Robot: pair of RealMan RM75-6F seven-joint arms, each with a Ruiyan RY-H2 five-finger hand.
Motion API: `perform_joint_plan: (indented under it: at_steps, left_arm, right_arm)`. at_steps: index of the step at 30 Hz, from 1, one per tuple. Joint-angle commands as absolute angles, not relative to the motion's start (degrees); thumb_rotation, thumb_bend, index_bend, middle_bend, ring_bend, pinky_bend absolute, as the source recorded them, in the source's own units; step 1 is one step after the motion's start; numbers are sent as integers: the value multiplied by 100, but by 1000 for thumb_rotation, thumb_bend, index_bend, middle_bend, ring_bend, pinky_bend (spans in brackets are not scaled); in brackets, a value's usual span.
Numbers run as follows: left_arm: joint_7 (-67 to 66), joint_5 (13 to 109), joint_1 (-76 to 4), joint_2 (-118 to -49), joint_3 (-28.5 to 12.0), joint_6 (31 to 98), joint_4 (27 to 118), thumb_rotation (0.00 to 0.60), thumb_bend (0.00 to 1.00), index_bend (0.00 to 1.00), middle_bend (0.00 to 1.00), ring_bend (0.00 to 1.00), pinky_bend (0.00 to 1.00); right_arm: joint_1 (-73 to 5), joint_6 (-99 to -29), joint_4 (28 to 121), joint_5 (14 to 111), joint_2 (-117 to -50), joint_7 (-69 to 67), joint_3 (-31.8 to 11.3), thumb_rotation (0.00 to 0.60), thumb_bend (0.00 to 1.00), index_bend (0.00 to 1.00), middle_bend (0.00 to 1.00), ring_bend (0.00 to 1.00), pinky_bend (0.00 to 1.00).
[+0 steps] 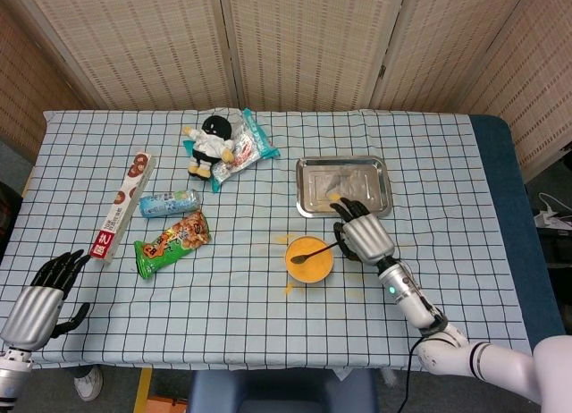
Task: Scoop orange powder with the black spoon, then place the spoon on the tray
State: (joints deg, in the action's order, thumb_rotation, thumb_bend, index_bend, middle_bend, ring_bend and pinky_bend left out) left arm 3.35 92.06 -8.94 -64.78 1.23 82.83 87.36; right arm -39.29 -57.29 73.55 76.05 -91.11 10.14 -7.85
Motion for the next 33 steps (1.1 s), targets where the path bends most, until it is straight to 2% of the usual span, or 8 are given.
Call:
perform_joint_plan:
  at_steps: [1, 11, 21, 22, 25, 27, 29, 33]
  left_arm:
    - [328, 9212, -893, -6476, 123, 8289, 8744, 600, 397, 0, 0, 0, 100]
    - [322, 9200, -898, -6472, 122, 8272, 8752, 600, 396, 0, 0, 0, 99]
    - [332, 9134, -936, -6495, 100, 8182, 8708, 600, 397, 0, 0, 0, 100]
    - [333, 9121, -941, -6501, 96, 8167, 8700, 600, 397, 0, 0, 0, 99]
    - [335, 9084, -953, -6504, 86, 8130, 8689, 600, 396, 0, 0, 0, 100]
    - [330, 9072, -954, -6502, 82, 8126, 8692, 600, 396, 0, 0, 0, 100]
    - [326, 9078, -950, -6501, 85, 8135, 8697, 600, 397, 0, 0, 0, 99]
    - [319, 9111, -939, -6495, 104, 8159, 8703, 600, 397, 0, 0, 0, 100]
  right_arm:
    - [-3876, -5862, 7343, 7616, -9098, 838, -881, 600, 563, 905, 118, 0, 123]
    - [-4247, -5595, 5510, 6652, -9959, 1067, -1641, 600, 563, 875, 117, 0, 127]
    - [-5128, -4406, 3093, 6096, -10998, 648, -2158, 600, 563, 851, 117, 0, 127]
    - [-5206, -4254, 2895, 6090, -11082, 590, -2161, 600, 563, 818, 117, 0, 127]
    - [-5306, -3978, 2643, 6138, -11179, 411, -2123, 600, 561, 504, 100, 0, 121]
    - [-5304, -3883, 2593, 6197, -11161, 360, -2067, 600, 492, 155, 33, 0, 89]
    - [-5272, -3915, 2638, 6278, -11094, 309, -2016, 600, 407, 24, 4, 0, 66]
    - [-5059, -4250, 3130, 6499, -10770, 228, -1879, 600, 273, 0, 0, 0, 42]
